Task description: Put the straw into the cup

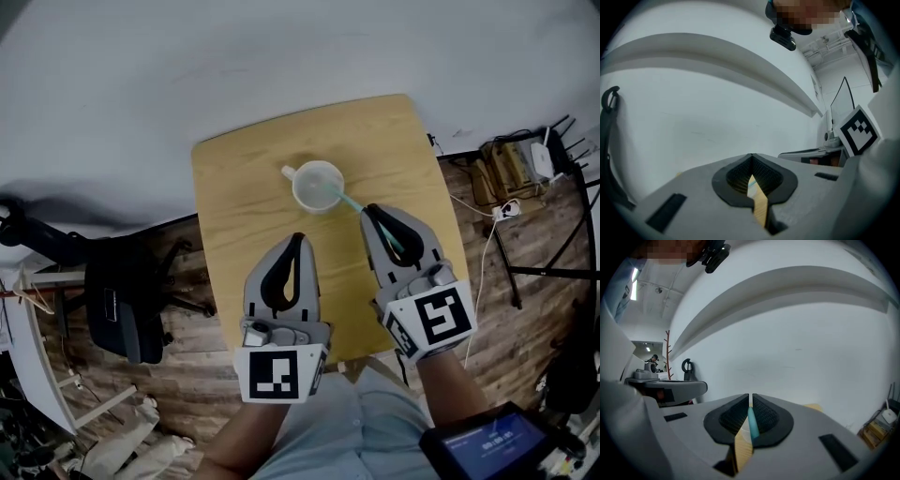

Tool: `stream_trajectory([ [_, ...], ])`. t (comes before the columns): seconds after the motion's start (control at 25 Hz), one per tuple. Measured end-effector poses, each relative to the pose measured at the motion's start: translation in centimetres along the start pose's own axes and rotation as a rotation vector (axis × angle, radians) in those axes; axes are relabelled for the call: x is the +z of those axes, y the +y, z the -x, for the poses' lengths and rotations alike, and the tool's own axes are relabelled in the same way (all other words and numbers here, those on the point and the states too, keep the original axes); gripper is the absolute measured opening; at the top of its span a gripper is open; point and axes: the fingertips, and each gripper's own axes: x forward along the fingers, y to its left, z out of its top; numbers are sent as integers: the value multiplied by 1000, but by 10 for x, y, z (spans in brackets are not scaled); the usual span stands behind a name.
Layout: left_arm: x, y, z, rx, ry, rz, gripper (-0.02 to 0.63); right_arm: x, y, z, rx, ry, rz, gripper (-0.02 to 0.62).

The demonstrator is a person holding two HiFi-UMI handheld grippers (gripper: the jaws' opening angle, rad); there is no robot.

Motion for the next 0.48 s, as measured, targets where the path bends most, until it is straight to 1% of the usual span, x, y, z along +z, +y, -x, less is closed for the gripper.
stream_trajectory([
  [0.12,-12,8,-10,9,26,14,-3,-17,-6,-15,2,30,-29,23],
  [0.32,-30,18,-18,23,67,34,-3,-34,-3,-33,32,61,-22,25],
  [0.48,-38,24,-20,33,80,43,-3,-47,-2,-40,36,77,-14,26],
])
